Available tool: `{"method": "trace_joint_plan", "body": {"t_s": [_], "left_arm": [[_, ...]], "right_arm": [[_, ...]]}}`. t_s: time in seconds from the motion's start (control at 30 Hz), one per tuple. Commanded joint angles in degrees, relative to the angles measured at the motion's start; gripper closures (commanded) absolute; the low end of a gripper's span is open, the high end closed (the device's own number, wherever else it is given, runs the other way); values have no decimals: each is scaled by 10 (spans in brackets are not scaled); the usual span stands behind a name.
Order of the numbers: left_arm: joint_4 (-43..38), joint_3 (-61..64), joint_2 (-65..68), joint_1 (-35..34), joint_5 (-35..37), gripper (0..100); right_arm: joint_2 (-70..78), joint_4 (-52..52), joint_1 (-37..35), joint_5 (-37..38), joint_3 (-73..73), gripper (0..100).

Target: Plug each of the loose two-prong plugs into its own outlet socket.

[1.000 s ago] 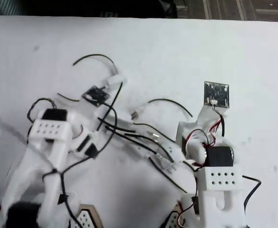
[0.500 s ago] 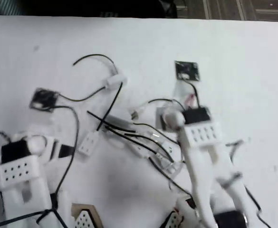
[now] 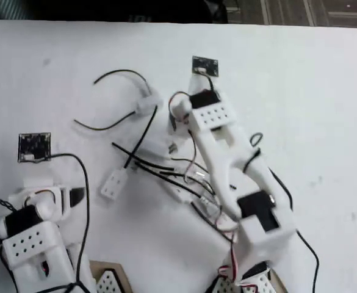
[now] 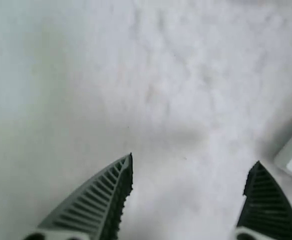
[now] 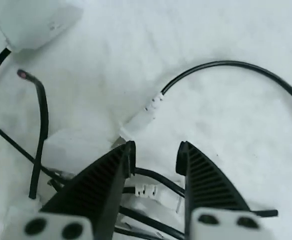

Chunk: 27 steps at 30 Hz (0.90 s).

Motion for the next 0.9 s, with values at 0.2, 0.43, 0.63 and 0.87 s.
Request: {"method": "trace_joint_plan", "body": {"t_s": [0.2, 0.43, 0.63, 0.87], "left_arm": [[-9, 9, -20, -1, 4, 649], [-9, 10, -20, -1, 4, 649], [-9, 12, -20, -1, 4, 649], [-9, 13, -20, -1, 4, 649]], "right_arm": [[188, 113, -4, -11, -255, 858], [305, 166, -7, -38, -392, 858], [370, 216, -12, -40, -469, 867], [385, 269, -12, -40, -517, 981]]}}
